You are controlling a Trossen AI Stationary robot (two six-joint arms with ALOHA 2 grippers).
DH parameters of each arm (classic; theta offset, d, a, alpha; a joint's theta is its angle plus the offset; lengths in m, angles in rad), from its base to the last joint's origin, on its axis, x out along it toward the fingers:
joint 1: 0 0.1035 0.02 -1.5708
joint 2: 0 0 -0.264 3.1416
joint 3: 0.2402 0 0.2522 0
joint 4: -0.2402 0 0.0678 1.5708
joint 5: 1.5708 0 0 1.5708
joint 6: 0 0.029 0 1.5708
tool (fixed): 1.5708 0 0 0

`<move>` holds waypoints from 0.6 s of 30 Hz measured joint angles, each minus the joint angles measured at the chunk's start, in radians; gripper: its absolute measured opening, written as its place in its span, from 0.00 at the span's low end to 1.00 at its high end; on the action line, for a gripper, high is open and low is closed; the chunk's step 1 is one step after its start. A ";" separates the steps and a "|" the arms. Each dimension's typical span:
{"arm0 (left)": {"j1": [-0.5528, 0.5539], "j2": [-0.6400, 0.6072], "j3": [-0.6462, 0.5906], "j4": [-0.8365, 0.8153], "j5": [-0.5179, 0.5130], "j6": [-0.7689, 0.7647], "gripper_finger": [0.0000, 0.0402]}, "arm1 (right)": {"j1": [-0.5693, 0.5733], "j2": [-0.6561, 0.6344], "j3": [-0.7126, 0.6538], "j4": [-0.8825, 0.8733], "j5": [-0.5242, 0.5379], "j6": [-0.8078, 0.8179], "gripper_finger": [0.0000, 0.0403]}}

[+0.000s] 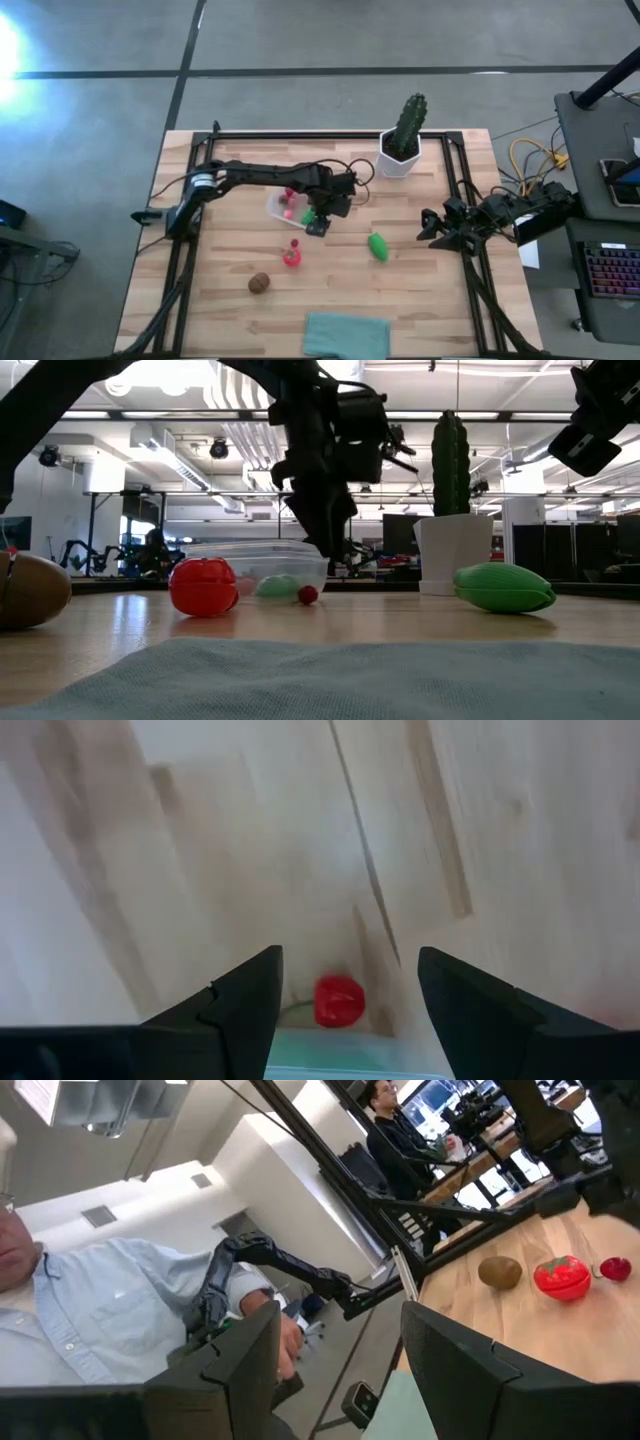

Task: Pick and placing Produce into tupperware
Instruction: Adjust the transparent bin

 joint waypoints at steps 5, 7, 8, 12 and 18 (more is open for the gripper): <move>0.000 -0.012 0.022 -0.008 -0.045 0.006 0.55 | 0.000 0.000 0.000 -0.003 -0.012 0.001 0.50; 0.003 -0.016 0.032 -0.029 -0.047 0.002 0.55 | 0.000 0.000 0.000 -0.003 -0.012 0.001 0.50; 0.004 -0.019 0.036 -0.045 -0.047 0.000 0.55 | 0.000 0.000 0.000 -0.004 -0.012 0.001 0.50; 0.006 -0.038 0.020 -0.119 -0.047 0.006 0.55 | 0.000 0.000 0.000 -0.008 -0.012 0.001 0.50; 0.006 -0.036 0.002 -0.137 -0.048 0.007 0.55 | 0.000 0.000 0.000 -0.030 -0.012 0.001 0.50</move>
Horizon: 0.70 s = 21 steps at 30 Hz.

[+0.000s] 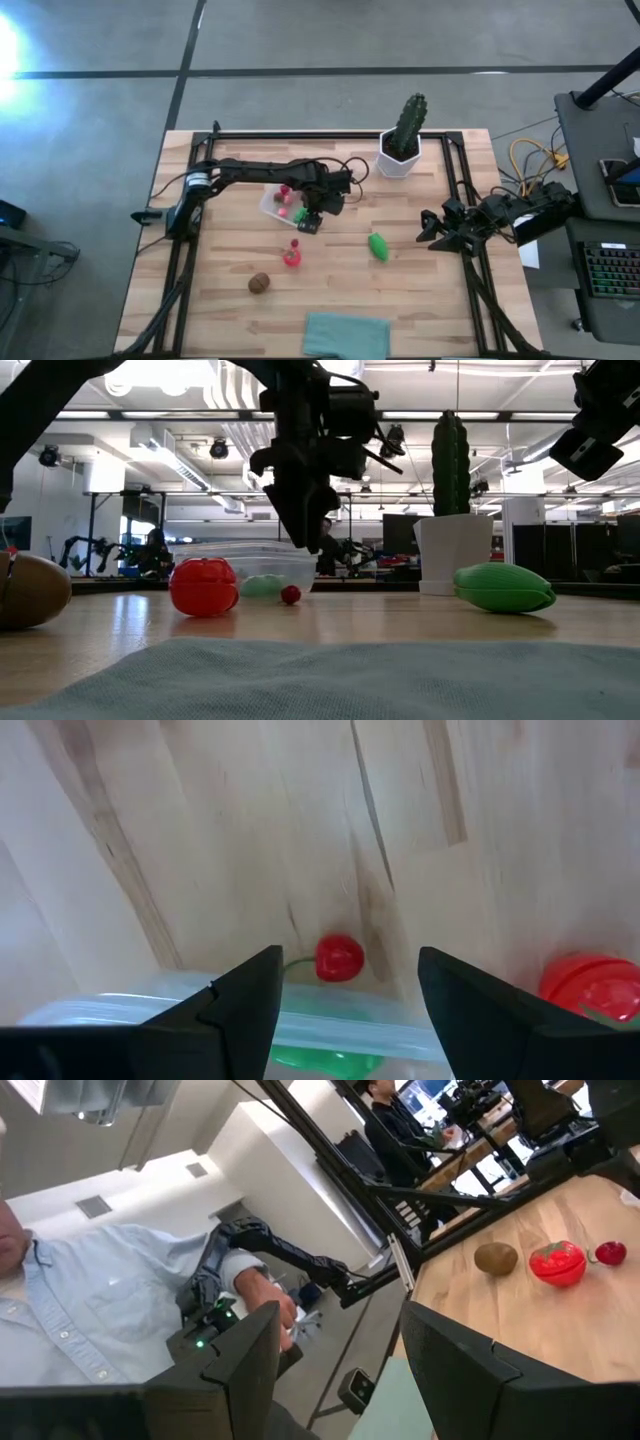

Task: Pick and placing Produce into tupperware
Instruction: Adjust the transparent bin

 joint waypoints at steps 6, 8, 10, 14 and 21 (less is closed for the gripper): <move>-0.008 -0.001 0.000 0.006 -0.019 0.147 0.55 | 0.000 0.000 0.000 0.000 0.000 0.000 0.50; -0.009 -0.001 0.000 0.005 -0.020 0.172 0.55 | 0.000 0.000 0.000 0.000 0.000 0.001 0.50; -0.008 -0.001 -0.001 0.006 -0.022 0.179 0.55 | 0.000 0.000 0.000 0.000 0.000 0.007 0.50; -0.009 -0.001 -0.005 0.008 -0.033 0.179 0.55 | 0.000 0.000 0.000 -0.004 -0.001 0.019 0.50; -0.016 -0.001 0.005 -0.006 -0.115 0.011 0.55 | 0.000 0.000 0.000 -0.006 -0.002 0.032 0.50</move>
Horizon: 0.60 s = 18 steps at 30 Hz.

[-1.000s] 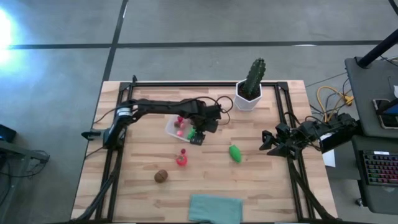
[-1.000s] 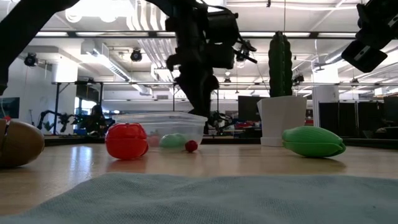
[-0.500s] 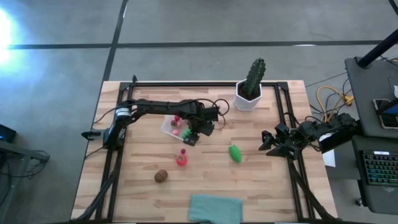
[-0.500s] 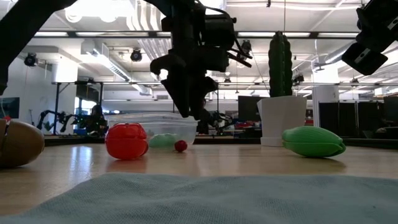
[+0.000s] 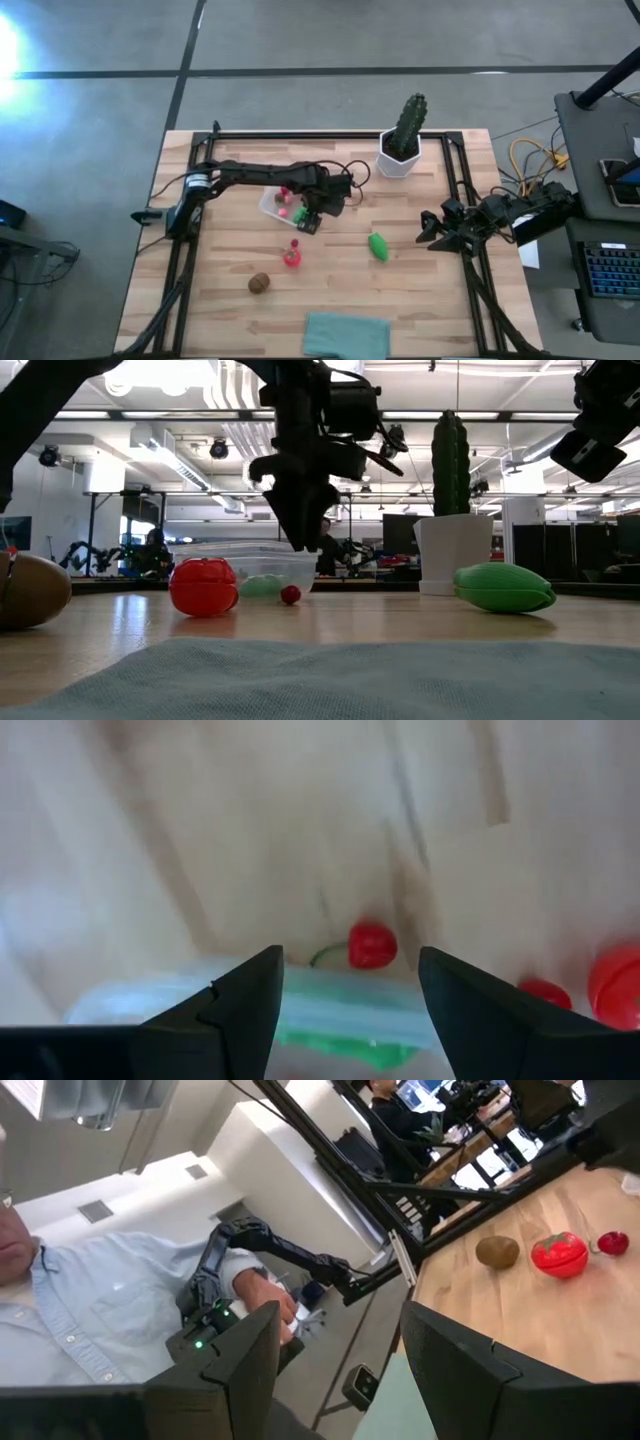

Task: Pick and placing Produce into tupperware
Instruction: Adjust the transparent bin, then put the right red cherry into the transparent bin

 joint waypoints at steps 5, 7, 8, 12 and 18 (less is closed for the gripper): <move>-0.006 -0.064 0.003 -0.057 -0.002 -0.147 0.55 | 0.000 0.000 0.000 0.002 -0.004 0.014 0.50; -0.018 -0.117 -0.005 -0.047 -0.001 -0.176 0.54 | 0.000 0.002 -0.001 0.028 0.010 0.014 0.50; -0.024 -0.146 -0.006 -0.032 -0.003 -0.185 0.54 | 0.000 0.002 -0.001 0.042 0.029 0.014 0.50; -0.040 -0.287 -0.007 0.045 -0.083 -0.207 0.51 | 0.000 0.022 0.020 0.045 0.087 -0.007 0.50; -0.049 -0.496 -0.009 0.091 -0.223 -0.285 0.45 | 0.000 0.142 0.111 0.037 0.110 -0.058 0.50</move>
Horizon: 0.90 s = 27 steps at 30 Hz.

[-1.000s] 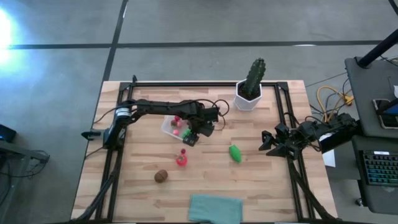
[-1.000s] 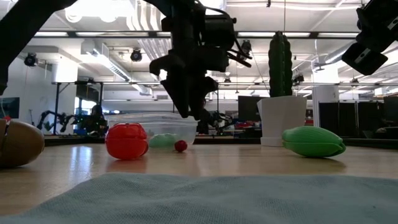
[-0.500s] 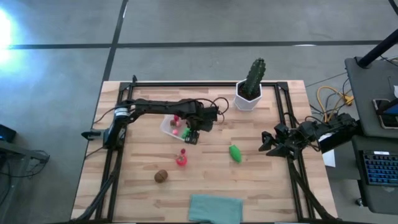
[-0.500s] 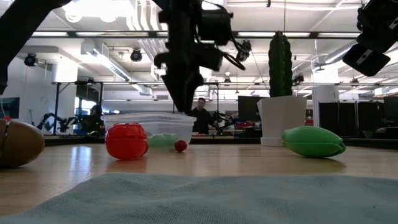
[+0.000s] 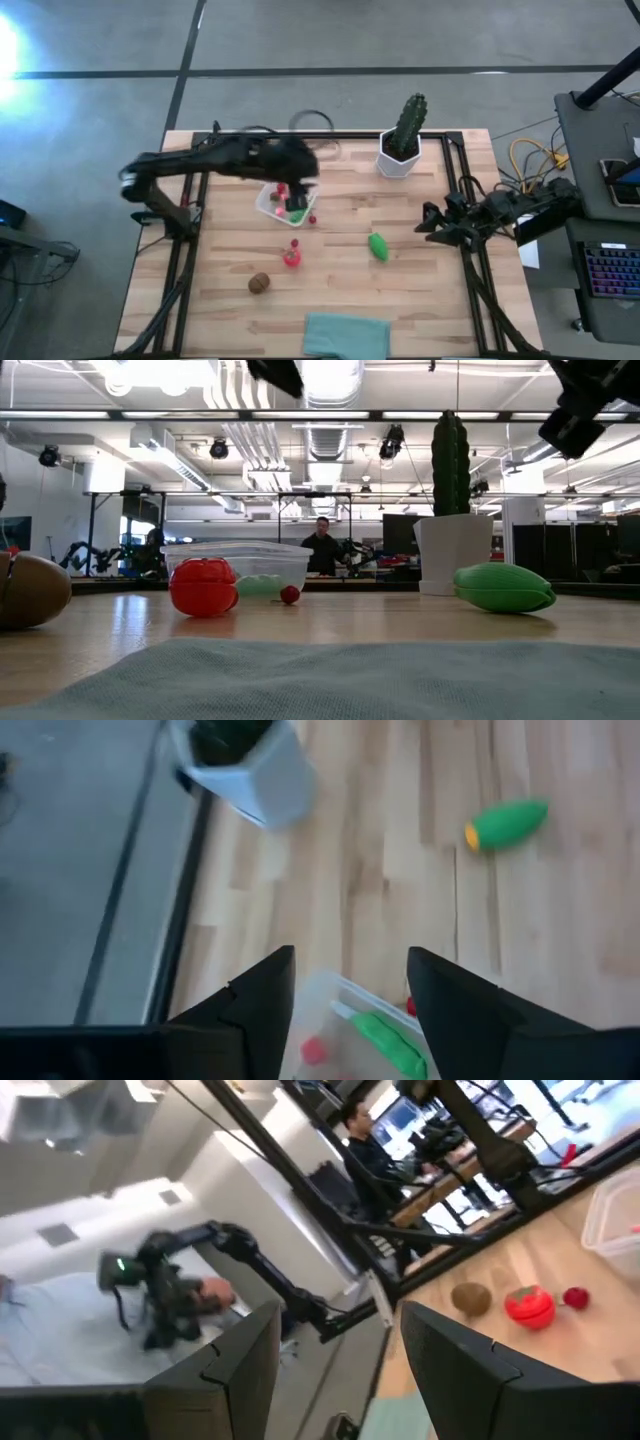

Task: Pick and placing Produce into tupperware
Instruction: Put the right red cherry into the transparent bin

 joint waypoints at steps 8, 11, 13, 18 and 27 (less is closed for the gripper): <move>0.002 -0.189 -0.130 0.001 -0.018 -0.139 0.43 | 0.000 0.396 0.204 -0.157 0.177 -0.055 0.50; 0.001 -0.244 -0.255 -0.001 -0.016 -0.183 0.43 | -0.001 0.555 0.288 -0.222 0.268 -0.016 0.50; -0.006 -0.296 -0.349 0.004 -0.013 -0.226 0.43 | 0.000 0.646 0.349 -0.220 0.286 -0.011 0.50; -0.050 -0.479 -0.580 0.141 0.058 -0.337 0.43 | 0.000 0.849 0.507 -0.222 0.287 -0.032 0.50; -0.084 -0.795 -0.817 0.373 0.067 -0.390 0.43 | -0.005 1.104 0.706 -0.373 0.287 0.064 0.50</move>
